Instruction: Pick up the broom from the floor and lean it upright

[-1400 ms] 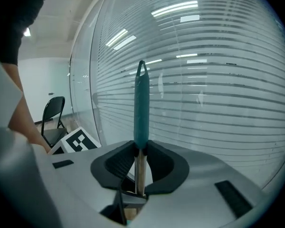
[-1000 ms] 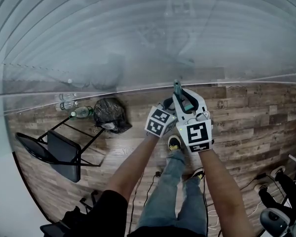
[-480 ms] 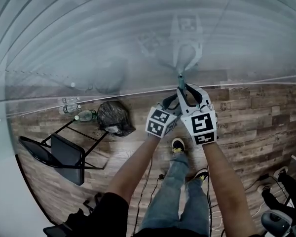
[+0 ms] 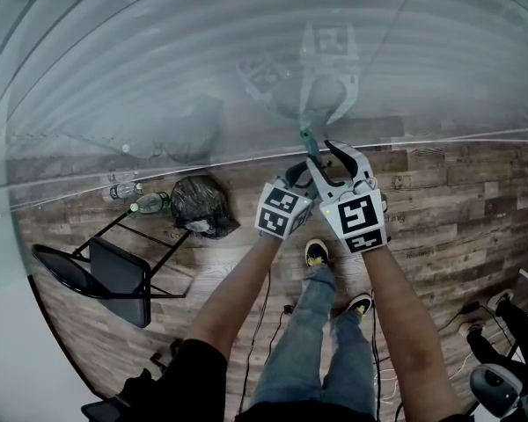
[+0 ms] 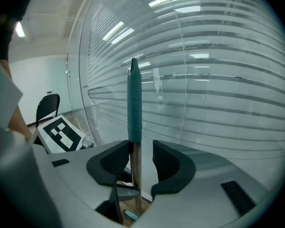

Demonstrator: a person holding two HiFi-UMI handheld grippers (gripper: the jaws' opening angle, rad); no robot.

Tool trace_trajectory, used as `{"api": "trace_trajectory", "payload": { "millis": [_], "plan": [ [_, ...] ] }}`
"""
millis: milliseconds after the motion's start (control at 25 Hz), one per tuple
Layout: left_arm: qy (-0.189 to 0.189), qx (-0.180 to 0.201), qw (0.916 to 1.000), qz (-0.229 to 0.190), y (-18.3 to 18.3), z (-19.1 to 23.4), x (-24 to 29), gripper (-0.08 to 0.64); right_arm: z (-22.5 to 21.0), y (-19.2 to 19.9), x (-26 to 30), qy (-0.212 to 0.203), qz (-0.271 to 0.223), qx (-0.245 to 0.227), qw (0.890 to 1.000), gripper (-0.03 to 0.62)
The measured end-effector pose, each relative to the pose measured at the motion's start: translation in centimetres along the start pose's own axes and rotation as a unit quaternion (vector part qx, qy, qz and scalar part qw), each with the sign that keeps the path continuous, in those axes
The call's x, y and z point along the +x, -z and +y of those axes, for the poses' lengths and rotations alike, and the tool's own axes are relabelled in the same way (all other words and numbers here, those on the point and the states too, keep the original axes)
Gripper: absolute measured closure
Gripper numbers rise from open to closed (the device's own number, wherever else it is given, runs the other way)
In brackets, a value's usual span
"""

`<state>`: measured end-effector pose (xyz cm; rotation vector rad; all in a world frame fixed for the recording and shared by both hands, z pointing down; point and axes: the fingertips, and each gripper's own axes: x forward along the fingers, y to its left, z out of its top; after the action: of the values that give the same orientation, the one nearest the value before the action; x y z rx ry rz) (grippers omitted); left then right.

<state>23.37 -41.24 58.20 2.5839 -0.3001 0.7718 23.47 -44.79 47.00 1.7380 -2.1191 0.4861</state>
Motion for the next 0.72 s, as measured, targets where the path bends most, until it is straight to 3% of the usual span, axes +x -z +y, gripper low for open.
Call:
{"api": "trace_trajectory", "payload": {
  "millis": [480,560,600,720],
  "plan": [
    [-0.016,-0.045,0.9987,-0.018,0.1,1.7,-0.9,0.374,0.3,1.7,-1.3,0.002,0.006,0.01,1.0,0.43],
    [-0.023,-0.052,0.998,-0.025,-0.6,2.2,-0.6,0.391,0.2,2.0,-1.5,0.0,0.009,0.008,1.0,0.43],
    [-0.026,-0.05,0.9981,-0.025,-0.9,2.3,-0.5,0.454,0.2,2.1,-1.5,0.0,0.009,0.007,1.0,0.428],
    [-0.022,-0.037,0.9989,-0.02,-1.2,1.6,-0.3,0.457,0.5,2.0,-1.8,-0.004,0.006,0.004,1.0,0.43]
  ]
}}
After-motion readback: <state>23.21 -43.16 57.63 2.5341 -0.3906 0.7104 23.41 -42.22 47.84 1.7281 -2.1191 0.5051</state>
